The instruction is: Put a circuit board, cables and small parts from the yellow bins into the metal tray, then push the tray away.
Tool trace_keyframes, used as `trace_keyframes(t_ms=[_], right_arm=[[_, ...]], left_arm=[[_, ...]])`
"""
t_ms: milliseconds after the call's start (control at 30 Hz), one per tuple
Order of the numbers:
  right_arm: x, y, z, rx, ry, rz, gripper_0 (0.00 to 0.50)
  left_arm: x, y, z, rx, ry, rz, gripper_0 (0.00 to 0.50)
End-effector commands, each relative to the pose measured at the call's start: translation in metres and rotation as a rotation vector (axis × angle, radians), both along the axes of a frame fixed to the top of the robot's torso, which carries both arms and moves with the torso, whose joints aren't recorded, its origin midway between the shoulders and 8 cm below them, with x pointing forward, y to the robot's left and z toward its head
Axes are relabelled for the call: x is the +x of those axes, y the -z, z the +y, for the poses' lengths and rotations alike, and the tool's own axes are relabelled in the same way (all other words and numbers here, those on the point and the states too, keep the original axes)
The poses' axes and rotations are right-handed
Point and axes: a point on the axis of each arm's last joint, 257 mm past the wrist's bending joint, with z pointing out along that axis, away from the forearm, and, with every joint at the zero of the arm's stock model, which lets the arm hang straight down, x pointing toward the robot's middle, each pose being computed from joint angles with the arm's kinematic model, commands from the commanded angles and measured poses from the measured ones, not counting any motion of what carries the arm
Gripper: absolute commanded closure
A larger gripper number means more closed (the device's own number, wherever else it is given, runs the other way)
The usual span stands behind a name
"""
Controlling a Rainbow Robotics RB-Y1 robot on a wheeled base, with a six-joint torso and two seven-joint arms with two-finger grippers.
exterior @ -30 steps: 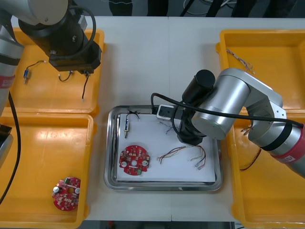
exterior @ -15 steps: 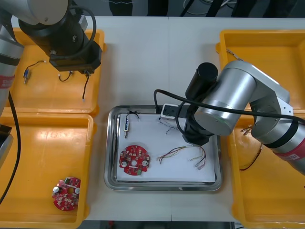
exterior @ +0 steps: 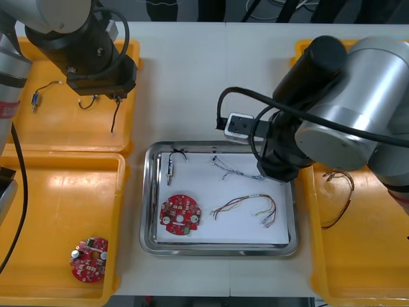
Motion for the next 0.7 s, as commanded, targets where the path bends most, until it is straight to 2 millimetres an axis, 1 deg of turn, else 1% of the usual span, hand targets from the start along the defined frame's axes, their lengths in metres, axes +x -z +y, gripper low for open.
trace_keyframes(t_ms=[33,67,133,167,233,267,367,433,467,567,600,667,700], right_arm=[[0.005,-0.049,0.007,0.105,0.004,-0.086,0.000],[0.006,-0.053,0.005,0.111,0.006,-0.094,0.000],[0.008,-0.064,-0.006,0.135,0.031,-0.104,0.000],[0.008,-0.065,-0.011,0.141,0.041,-0.101,0.000],[0.010,-0.070,-0.026,0.175,0.084,-0.093,0.000],[0.010,-0.071,-0.030,0.186,0.096,-0.092,0.000],[0.011,-0.076,-0.053,0.222,0.157,-0.090,0.000],[0.011,-0.082,-0.073,0.239,0.207,-0.107,0.000],[0.012,-0.083,-0.078,0.241,0.218,-0.113,0.000],[0.011,-0.092,-0.109,0.271,0.304,-0.148,0.000],[0.010,-0.092,-0.114,0.278,0.319,-0.151,0.000],[0.008,-0.094,-0.136,0.303,0.387,-0.162,0.000],[0.008,-0.095,-0.141,0.310,0.402,-0.165,0.000]], left_arm=[[-0.007,0.000,-0.012,-0.044,-0.042,0.000,0.500],[-0.006,-0.001,-0.011,-0.043,-0.042,-0.001,0.500],[-0.006,-0.001,-0.013,-0.046,-0.040,-0.001,0.500],[-0.007,0.000,-0.013,-0.044,-0.039,0.000,0.500],[-0.006,-0.001,-0.012,-0.046,-0.042,-0.002,0.500],[-0.007,0.000,-0.013,-0.045,-0.040,0.001,0.500],[-0.007,-0.001,-0.013,-0.046,-0.039,-0.001,0.500],[-0.007,-0.001,-0.013,-0.048,-0.043,-0.001,0.500],[-0.007,-0.001,-0.014,-0.050,-0.043,-0.003,0.500],[-0.008,-0.001,-0.016,-0.057,-0.048,-0.002,0.500],[-0.008,0.000,-0.016,-0.058,-0.050,-0.001,0.500],[-0.010,0.001,-0.019,-0.062,-0.051,-0.006,0.500],[-0.011,0.001,-0.019,-0.063,-0.051,-0.008,0.500]])
